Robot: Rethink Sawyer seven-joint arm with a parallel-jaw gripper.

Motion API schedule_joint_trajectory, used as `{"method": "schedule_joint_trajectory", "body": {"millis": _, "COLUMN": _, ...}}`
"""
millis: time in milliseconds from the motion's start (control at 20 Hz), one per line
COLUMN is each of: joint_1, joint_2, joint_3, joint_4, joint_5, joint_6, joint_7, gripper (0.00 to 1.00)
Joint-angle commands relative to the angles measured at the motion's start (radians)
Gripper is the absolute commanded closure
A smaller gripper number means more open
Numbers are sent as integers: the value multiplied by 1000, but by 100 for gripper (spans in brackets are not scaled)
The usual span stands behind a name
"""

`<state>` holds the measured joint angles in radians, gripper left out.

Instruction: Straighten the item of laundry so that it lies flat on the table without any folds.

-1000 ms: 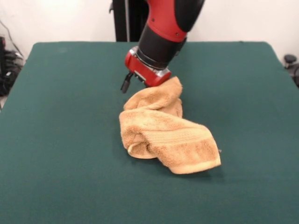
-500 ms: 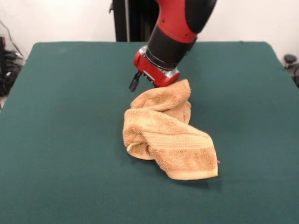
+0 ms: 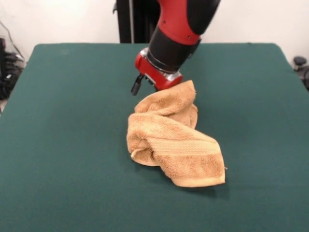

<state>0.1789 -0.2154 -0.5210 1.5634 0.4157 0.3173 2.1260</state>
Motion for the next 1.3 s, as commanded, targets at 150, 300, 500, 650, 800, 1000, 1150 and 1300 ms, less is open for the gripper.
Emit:
{"method": "schedule_joint_trajectory", "body": {"millis": 150, "joint_1": -255, "joint_2": -96, "joint_3": 386, "joint_4": -4, "joint_5": -257, "joint_6": -12, "joint_7": -293, "gripper": 0}}
{"method": "schedule_joint_trajectory", "body": {"millis": 300, "joint_1": -312, "joint_2": -119, "joint_3": 455, "joint_4": -2, "joint_5": -397, "joint_6": -30, "joint_7": -327, "gripper": 0}}
{"method": "schedule_joint_trajectory", "body": {"millis": 500, "joint_1": -335, "joint_2": -146, "joint_3": 492, "joint_4": -12, "joint_5": -541, "joint_6": -17, "joint_7": -270, "gripper": 0}}
{"method": "schedule_joint_trajectory", "body": {"millis": 650, "joint_1": -344, "joint_2": -163, "joint_3": 496, "joint_4": -7, "joint_5": -618, "joint_6": -30, "joint_7": -213, "gripper": 0}}
{"method": "schedule_joint_trajectory", "body": {"millis": 800, "joint_1": -398, "joint_2": -176, "joint_3": 554, "joint_4": 21, "joint_5": -679, "joint_6": -13, "joint_7": -199, "gripper": 0}}
{"method": "schedule_joint_trajectory", "body": {"millis": 1000, "joint_1": -275, "joint_2": -189, "joint_3": 376, "joint_4": 54, "joint_5": -599, "joint_6": 57, "joint_7": 119, "gripper": 0}}
{"method": "schedule_joint_trajectory", "body": {"millis": 1150, "joint_1": -224, "joint_2": -186, "joint_3": 309, "joint_4": 62, "joint_5": -528, "joint_6": 113, "joint_7": 240, "gripper": 0}}
{"method": "schedule_joint_trajectory", "body": {"millis": 1300, "joint_1": -181, "joint_2": -177, "joint_3": 258, "joint_4": 59, "joint_5": -490, "joint_6": 145, "joint_7": 277, "gripper": 0}}
